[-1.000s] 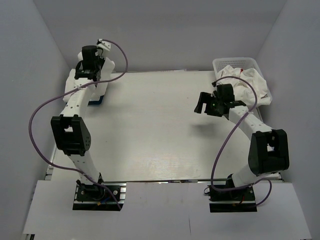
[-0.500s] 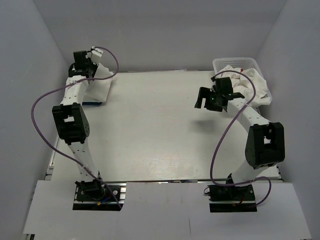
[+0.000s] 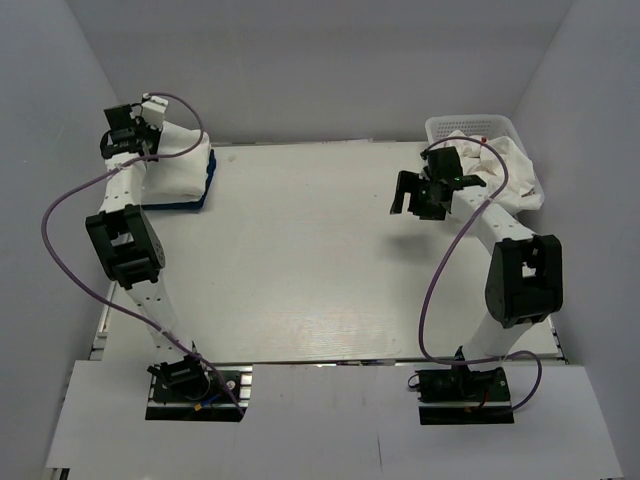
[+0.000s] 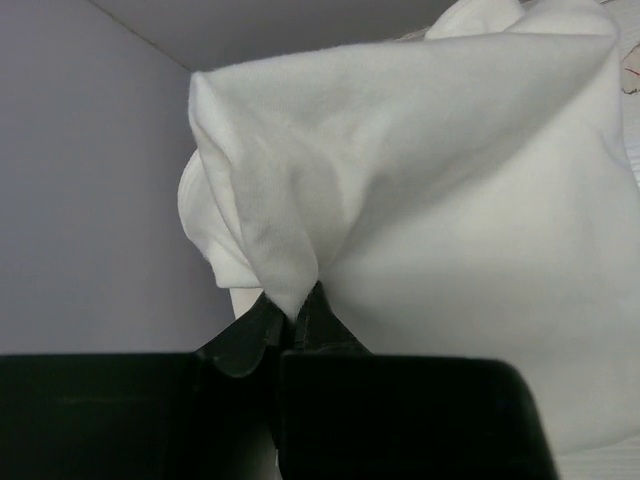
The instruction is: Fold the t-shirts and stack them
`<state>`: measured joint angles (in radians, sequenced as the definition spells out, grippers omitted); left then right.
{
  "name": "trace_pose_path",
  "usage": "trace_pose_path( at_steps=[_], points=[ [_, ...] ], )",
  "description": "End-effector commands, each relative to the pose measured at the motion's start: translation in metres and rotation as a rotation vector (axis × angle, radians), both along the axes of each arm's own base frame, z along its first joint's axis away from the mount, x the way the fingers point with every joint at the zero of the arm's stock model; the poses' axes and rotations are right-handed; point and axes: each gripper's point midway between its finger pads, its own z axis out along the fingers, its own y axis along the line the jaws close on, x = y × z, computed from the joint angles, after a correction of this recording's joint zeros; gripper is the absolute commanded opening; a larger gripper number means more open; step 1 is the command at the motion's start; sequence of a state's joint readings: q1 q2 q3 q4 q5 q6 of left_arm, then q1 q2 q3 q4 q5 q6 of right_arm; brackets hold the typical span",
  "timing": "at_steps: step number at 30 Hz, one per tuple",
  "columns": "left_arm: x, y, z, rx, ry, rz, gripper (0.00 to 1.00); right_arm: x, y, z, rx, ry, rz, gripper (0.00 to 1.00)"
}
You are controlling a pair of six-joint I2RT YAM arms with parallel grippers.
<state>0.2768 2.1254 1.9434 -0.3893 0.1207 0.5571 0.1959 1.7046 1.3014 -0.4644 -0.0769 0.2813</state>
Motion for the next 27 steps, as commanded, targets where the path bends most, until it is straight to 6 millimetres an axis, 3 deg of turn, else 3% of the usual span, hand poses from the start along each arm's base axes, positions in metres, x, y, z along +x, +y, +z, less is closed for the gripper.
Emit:
trace_pose_path(
  at_steps=[1, 12, 14, 16, 17, 21, 23, 27],
  points=[
    [0.009, 0.009, 0.026, -0.011, -0.073, -0.035, 0.00, 0.010, 0.001, 0.016, -0.001, -0.024, -0.009, 0.90],
    [0.020, 0.028, 0.010, -0.045, -0.088, 0.032, 0.02, 0.010, 0.009, 0.014, 0.029, 0.019, 0.001, 0.90],
    [0.022, 0.044, 0.017, -0.028, -0.126, 0.133, 0.42, 0.010, 0.009, 0.014, 0.032, 0.023, -0.001, 0.90],
    [0.021, 0.051, 0.024, -0.032, -0.143, 0.183, 1.00, 0.009, 0.008, 0.016, 0.027, 0.024, -0.003, 0.90],
    [0.021, 0.049, 0.023, -0.059, -0.149, 0.196, 1.00, 0.010, 0.007, 0.019, 0.022, 0.015, -0.006, 0.90],
    [0.022, 0.048, 0.056, -0.120, -0.229, 0.238, 1.00, 0.008, 0.007, 0.027, 0.024, -0.012, -0.005, 0.90],
    [0.024, 0.037, 0.067, -0.176, -0.238, 0.206, 1.00, 0.007, 0.006, 0.030, 0.032, -0.025, -0.009, 0.90],
    [0.030, 0.013, 0.066, -0.273, -0.244, 0.145, 1.00, -0.002, 0.004, 0.023, 0.027, -0.015, -0.011, 0.90]
  ],
)
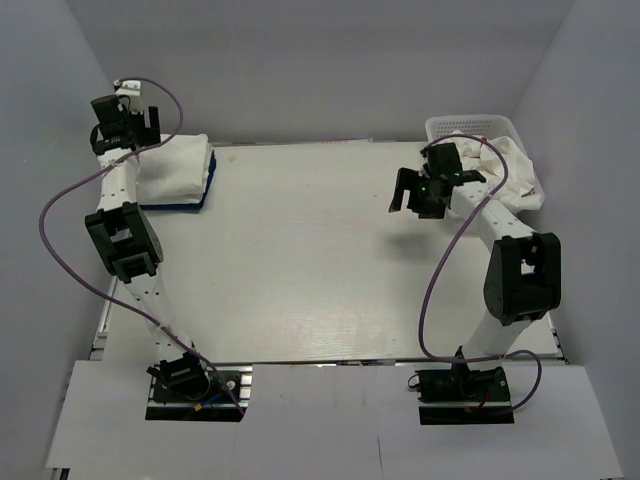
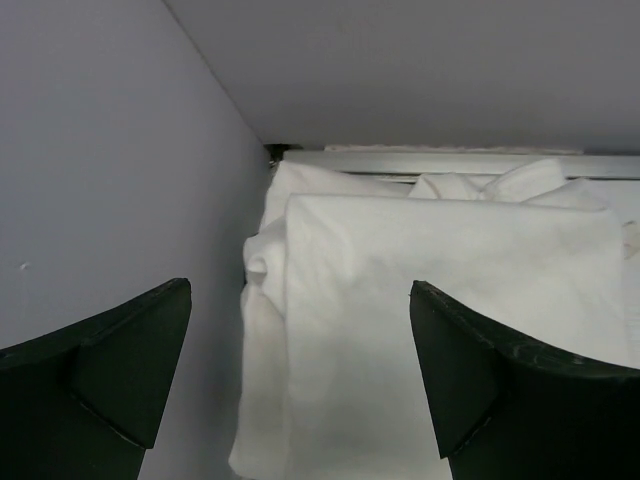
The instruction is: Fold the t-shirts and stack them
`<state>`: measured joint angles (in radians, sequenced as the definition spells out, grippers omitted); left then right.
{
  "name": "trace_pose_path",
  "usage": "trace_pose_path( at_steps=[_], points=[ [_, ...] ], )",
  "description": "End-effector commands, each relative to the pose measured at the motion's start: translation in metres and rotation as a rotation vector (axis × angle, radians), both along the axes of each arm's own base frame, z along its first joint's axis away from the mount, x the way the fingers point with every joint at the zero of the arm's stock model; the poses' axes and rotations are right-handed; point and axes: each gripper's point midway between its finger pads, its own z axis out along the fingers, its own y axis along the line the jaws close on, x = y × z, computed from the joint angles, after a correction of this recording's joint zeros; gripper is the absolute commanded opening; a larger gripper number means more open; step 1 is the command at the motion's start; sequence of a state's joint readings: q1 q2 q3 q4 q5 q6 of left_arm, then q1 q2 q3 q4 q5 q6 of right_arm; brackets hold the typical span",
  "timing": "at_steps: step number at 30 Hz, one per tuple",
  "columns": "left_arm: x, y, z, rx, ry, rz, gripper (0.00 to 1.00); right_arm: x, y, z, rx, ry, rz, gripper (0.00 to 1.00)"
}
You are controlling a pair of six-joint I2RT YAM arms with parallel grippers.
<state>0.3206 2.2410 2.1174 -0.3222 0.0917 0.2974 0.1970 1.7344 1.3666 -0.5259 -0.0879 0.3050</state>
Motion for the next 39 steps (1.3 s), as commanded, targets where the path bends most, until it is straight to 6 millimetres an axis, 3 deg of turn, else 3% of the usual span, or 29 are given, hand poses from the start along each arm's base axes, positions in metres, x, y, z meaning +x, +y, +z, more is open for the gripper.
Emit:
trace_pose_path(
  at_steps=[1, 5, 7, 8, 11, 14, 18, 19, 25, 30, 31, 34, 35, 36, 37, 38, 39],
  points=[
    [0.003, -0.028, 0.040, -0.113, -0.093, -0.070, 1.00, -0.003, -0.002, 0.018, 0.005, -0.054, -0.007, 0.90],
    [0.014, -0.033, 0.014, -0.215, -0.052, -0.067, 1.00, -0.003, -0.006, 0.016, -0.012, -0.053, -0.016, 0.90],
    [0.013, -0.032, -0.009, -0.263, 0.010, -0.073, 1.00, -0.002, -0.008, 0.016, -0.021, -0.056, -0.017, 0.90],
    [0.012, -0.027, -0.009, -0.274, 0.007, -0.059, 1.00, 0.001, -0.005, 0.017, -0.022, -0.065, -0.009, 0.90],
    [0.011, -0.033, -0.034, -0.293, 0.044, -0.090, 1.00, 0.003, -0.007, 0.009, -0.032, -0.040, -0.007, 0.90],
    [0.017, -0.037, -0.046, -0.321, 0.047, -0.110, 1.00, 0.005, -0.003, 0.002, -0.029, -0.011, -0.001, 0.90],
    [0.032, -0.026, -0.060, -0.320, 0.038, -0.066, 1.00, 0.011, 0.001, -0.003, -0.021, 0.008, 0.007, 0.90],
    [0.034, -0.025, -0.073, -0.324, 0.048, -0.064, 1.00, 0.011, 0.000, -0.003, -0.025, 0.008, 0.005, 0.90],
    [0.045, -0.015, -0.078, -0.362, 0.011, -0.021, 1.00, 0.012, -0.002, 0.005, -0.031, -0.001, -0.001, 0.90],
    [0.035, -0.026, -0.040, -0.389, -0.030, -0.048, 1.00, 0.002, -0.002, 0.015, -0.015, -0.035, 0.011, 0.90],
    [0.033, -0.026, -0.009, -0.369, -0.080, -0.058, 1.00, 0.003, -0.001, 0.017, -0.007, -0.048, 0.015, 0.90],
    [0.023, -0.030, 0.031, -0.387, -0.128, -0.042, 1.00, -0.001, 0.000, 0.033, 0.004, -0.102, 0.030, 0.90],
    [0.018, -0.030, 0.045, -0.379, -0.139, -0.034, 1.00, -0.003, 0.001, 0.047, 0.010, -0.141, 0.032, 0.90],
    [0.007, -0.038, 0.067, -0.388, -0.151, -0.013, 1.00, -0.006, 0.000, 0.046, 0.020, -0.139, 0.032, 0.90],
    [0.000, -0.039, 0.076, -0.417, -0.155, 0.045, 1.00, -0.004, 0.003, 0.052, 0.037, -0.166, 0.044, 0.90],
    [-0.008, -0.055, 0.068, -0.437, -0.101, 0.033, 1.00, -0.009, 0.003, 0.061, 0.052, -0.189, 0.039, 0.90],
    [-0.020, -0.066, 0.088, -0.464, -0.117, 0.033, 1.00, -0.012, 0.003, 0.058, 0.056, -0.201, 0.040, 0.90]
  ],
)
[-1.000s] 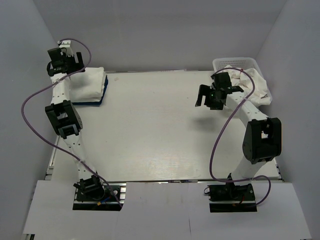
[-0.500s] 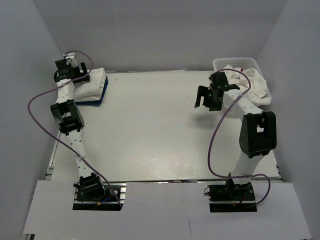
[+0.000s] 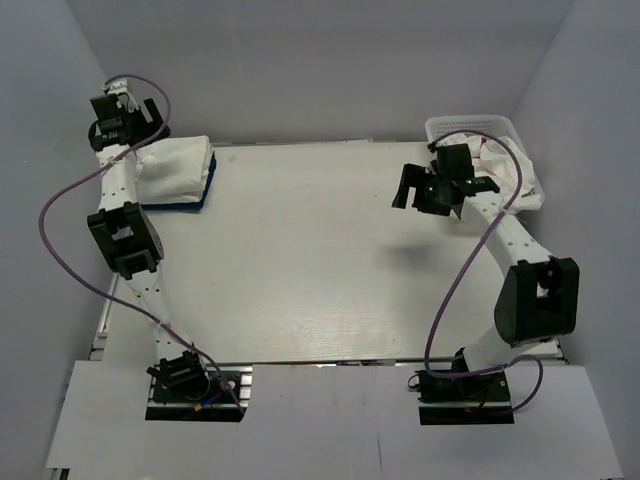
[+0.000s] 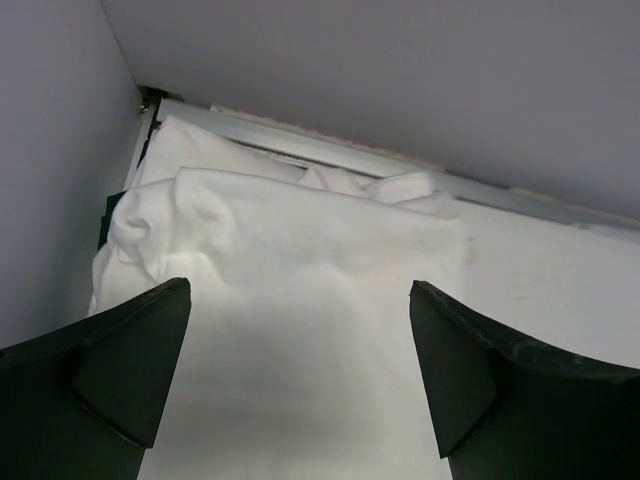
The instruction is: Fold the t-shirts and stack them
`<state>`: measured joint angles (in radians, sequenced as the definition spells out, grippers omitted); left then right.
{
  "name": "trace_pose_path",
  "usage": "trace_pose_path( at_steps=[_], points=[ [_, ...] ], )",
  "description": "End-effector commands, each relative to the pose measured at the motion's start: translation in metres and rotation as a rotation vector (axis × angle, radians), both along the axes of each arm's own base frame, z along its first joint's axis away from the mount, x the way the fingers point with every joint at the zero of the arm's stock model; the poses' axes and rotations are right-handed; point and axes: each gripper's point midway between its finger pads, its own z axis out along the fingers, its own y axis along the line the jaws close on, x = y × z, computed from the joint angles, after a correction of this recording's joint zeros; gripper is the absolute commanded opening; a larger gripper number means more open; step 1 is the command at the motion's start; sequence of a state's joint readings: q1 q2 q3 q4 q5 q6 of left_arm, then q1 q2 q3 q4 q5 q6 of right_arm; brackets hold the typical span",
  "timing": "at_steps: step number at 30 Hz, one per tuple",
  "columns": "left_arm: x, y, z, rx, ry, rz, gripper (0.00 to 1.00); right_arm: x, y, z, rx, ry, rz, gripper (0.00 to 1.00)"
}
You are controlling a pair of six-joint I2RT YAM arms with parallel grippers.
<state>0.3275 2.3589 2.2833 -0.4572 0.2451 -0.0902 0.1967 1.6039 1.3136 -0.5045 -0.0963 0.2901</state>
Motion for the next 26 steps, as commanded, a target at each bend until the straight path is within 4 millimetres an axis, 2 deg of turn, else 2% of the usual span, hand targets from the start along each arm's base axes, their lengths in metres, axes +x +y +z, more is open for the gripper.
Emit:
trace_pose_path(
  at_steps=[1, 2, 3, 4, 6, 7, 8, 9, 10, 11, 12, 13, 14, 15, 17, 18, 19, 20, 23, 25, 26],
  points=[
    [-0.040, -0.051, 0.117, -0.118, -0.125, 0.015, 1.00, 0.000, 0.005, 0.033, 0.054, -0.140, 0.020, 0.90],
    [-0.049, -0.065, 0.090, -0.175, -0.061, 0.007, 1.00, -0.007, 0.006, 0.032, 0.069, -0.151, 0.028, 0.90],
    [-0.058, -0.077, 0.085, -0.214, -0.037, 0.011, 1.00, -0.012, 0.005, 0.023, 0.068, -0.139, 0.027, 0.90],
    [-0.076, -0.109, 0.073, -0.280, 0.007, -0.007, 1.00, -0.017, 0.005, 0.025, 0.075, -0.150, 0.025, 0.90],
    [-0.092, -0.144, 0.069, -0.287, 0.021, -0.042, 1.00, -0.029, 0.000, 0.027, 0.075, -0.165, 0.006, 0.90],
    [-0.114, -0.184, 0.064, -0.284, 0.053, -0.081, 1.00, -0.033, -0.001, 0.025, 0.071, -0.164, 0.000, 0.90],
    [-0.126, -0.201, 0.061, -0.277, 0.066, -0.087, 1.00, -0.032, -0.005, 0.027, 0.061, -0.190, -0.014, 0.90],
    [-0.137, -0.217, 0.060, -0.261, 0.067, -0.104, 1.00, -0.045, -0.009, 0.023, 0.060, -0.198, -0.019, 0.90],
    [-0.157, -0.237, 0.035, -0.275, 0.125, -0.128, 1.00, -0.045, -0.011, 0.026, 0.058, -0.222, -0.030, 0.90],
    [-0.174, -0.271, 0.032, -0.280, 0.134, -0.197, 1.00, -0.045, -0.014, 0.027, 0.058, -0.239, -0.051, 0.90],
    [-0.191, -0.292, 0.055, -0.308, 0.067, -0.274, 1.00, -0.053, -0.016, 0.034, 0.063, -0.269, -0.056, 0.90],
    [-0.211, -0.302, 0.031, -0.312, 0.117, -0.285, 1.00, -0.055, -0.017, 0.030, 0.063, -0.277, -0.061, 0.90],
    [-0.229, -0.324, 0.030, -0.313, 0.127, -0.329, 1.00, -0.058, -0.019, 0.031, 0.066, -0.301, -0.066, 0.90],
    [-0.248, -0.323, 0.024, -0.288, 0.146, -0.315, 1.00, -0.058, -0.018, 0.039, 0.072, -0.341, -0.060, 0.90],
    [-0.266, -0.327, 0.016, -0.242, 0.179, -0.287, 1.00, -0.065, -0.021, 0.034, 0.070, -0.343, -0.064, 0.90],
    [-0.269, -0.318, 0.016, -0.204, 0.178, -0.240, 1.00, -0.065, -0.020, 0.035, 0.074, -0.355, -0.063, 0.90],
    [-0.278, -0.313, 0.006, -0.179, 0.215, -0.220, 1.00, -0.067, -0.020, 0.039, 0.078, -0.373, -0.059, 0.90],
    [-0.280, -0.309, 0.008, -0.168, 0.212, -0.203, 1.00, -0.070, -0.020, 0.032, 0.080, -0.360, -0.059, 0.90],
    [-0.284, -0.318, 0.010, -0.170, 0.197, -0.231, 1.00, -0.072, -0.017, 0.032, 0.097, -0.365, -0.042, 0.90],
    [-0.283, -0.325, 0.021, -0.180, 0.140, -0.251, 1.00, -0.074, -0.014, 0.032, 0.100, -0.366, -0.024, 0.90],
    [-0.282, -0.319, 0.020, -0.164, 0.131, -0.222, 1.00, -0.074, -0.014, 0.033, 0.095, -0.371, -0.016, 0.90]
  ],
)
